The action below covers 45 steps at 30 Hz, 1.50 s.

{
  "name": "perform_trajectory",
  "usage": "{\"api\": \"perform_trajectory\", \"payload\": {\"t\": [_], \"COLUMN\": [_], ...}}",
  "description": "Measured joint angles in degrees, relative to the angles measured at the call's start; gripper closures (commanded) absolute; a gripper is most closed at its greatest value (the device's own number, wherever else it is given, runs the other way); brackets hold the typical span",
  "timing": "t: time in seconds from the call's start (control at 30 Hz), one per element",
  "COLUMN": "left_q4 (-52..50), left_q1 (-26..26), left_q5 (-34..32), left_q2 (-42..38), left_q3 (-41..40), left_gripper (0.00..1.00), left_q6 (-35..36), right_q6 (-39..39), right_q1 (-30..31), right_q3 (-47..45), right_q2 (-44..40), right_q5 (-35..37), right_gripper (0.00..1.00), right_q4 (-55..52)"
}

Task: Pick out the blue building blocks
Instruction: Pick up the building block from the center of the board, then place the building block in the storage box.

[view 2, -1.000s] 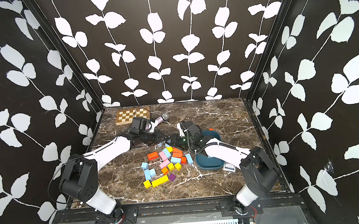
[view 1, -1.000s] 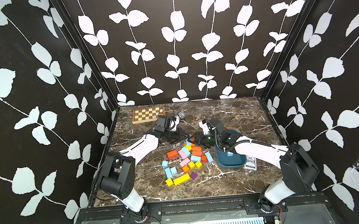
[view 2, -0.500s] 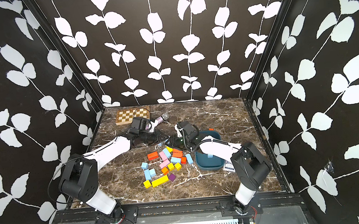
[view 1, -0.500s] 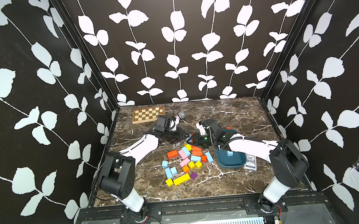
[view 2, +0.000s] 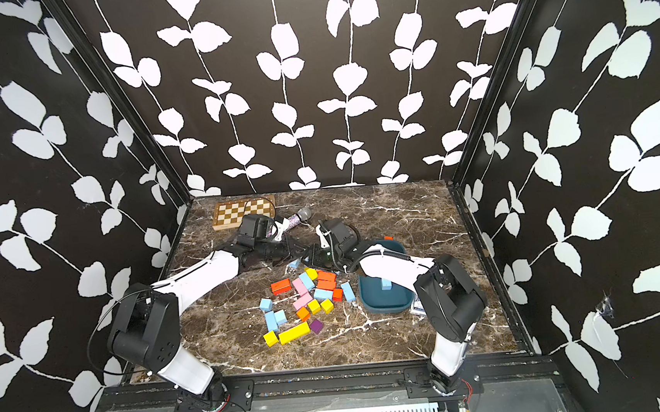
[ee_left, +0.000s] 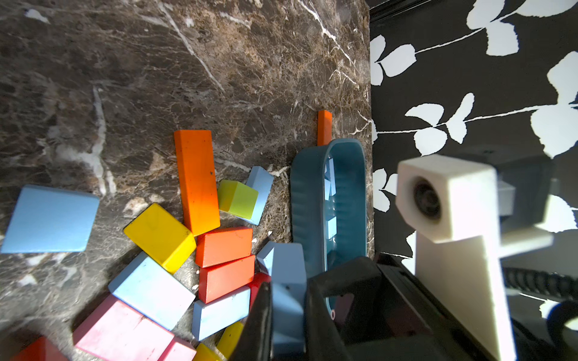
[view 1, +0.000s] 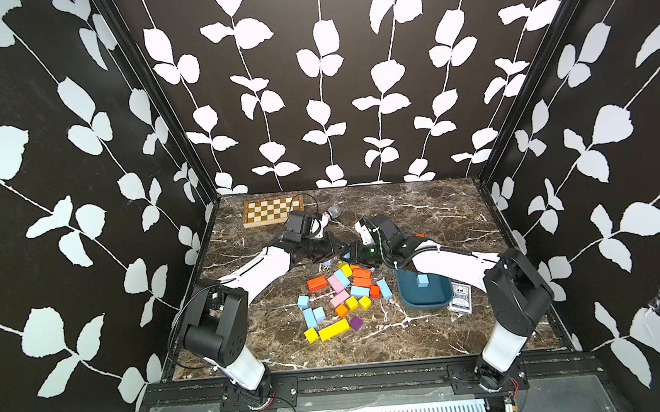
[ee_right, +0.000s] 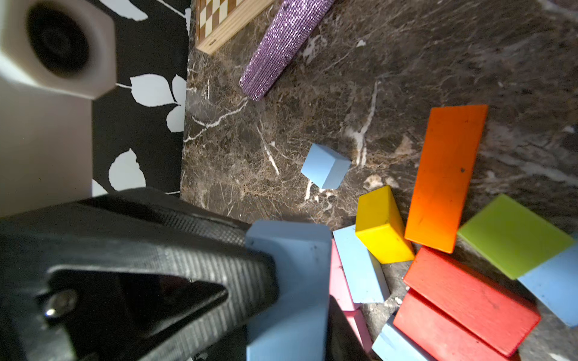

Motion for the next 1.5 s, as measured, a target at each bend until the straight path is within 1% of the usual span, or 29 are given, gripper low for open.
{"api": "perform_trajectory", "payload": {"t": [0.07,0.1,0.13,0.23,0.3,0.4,0.57,0.67,0.77,0.93,1.07,1.2,1.33,1.5], "left_q4": [0.0,0.0,0.0,0.0,0.1,0.1,-0.2,-1.0,-2.3,-3.2,-4.3,-5.6,-6.4,-7.6], "left_q1": [0.0,0.0,0.0,0.0,0.0,0.0,0.0,0.0,0.0,0.0,0.0,0.0,0.0,0.0], "left_q5": [0.0,0.0,0.0,0.0,0.2,0.4,0.0,-0.7,-1.9,-2.9,-3.8,-4.2,-5.1,-5.4], "left_q2": [0.0,0.0,-0.1,-0.1,-0.2,-0.7,-0.7,-0.7,-0.7,-0.7,-0.7,-0.7,-0.7,-0.7], "left_q3": [0.0,0.0,0.0,0.0,0.0,-0.2,-0.4,-0.4,-0.4,-1.2,-1.3,-1.4,-2.4,-3.1], "left_gripper": [0.98,0.96,0.93,0.69,0.57,0.45,0.35,0.31,0.31,0.31,0.32,0.31,0.31,0.31], "left_q6": [0.0,0.0,0.0,0.0,-0.3,0.5,2.0,3.8,5.4,7.3,9.9,13.3,15.8,17.9], "right_q6": [-0.8,-1.1,-1.4,-2.3,-3.1,-4.6,-7.4,-9.5,-11.7,-16.1,-19.6,-22.0,-23.3,-23.7], "right_q1": [0.0,0.0,0.0,-0.3,-0.5,-1.9,-6.6,-9.9,-13.2,-16.4,-17.4,-17.9,-18.2,-18.4], "right_q3": [0.2,0.3,0.3,0.3,0.2,-1.0,-5.4,-7.3,-8.4,-8.5,-8.5,-8.5,-8.5,-8.5], "right_q2": [0.0,0.0,0.0,-0.2,-0.9,-3.2,-10.9,-15.7,-19.8,-22.9,-22.8,-22.4,-21.2,-18.2], "right_q5": [0.1,0.3,0.4,0.7,1.3,2.5,4.3,5.5,6.7,9.9,13.4,15.6,16.6,15.6], "right_gripper": [0.77,0.79,0.81,0.84,0.85,0.86,0.86,0.86,0.86,0.86,0.86,0.86,0.85,0.85], "right_q4": [-0.3,-0.5,-0.7,-1.3,-2.7,-5.4,-11.4,-15.8,-20.9,-30.6,-38.6,-43.8,-45.9,-45.2]}}
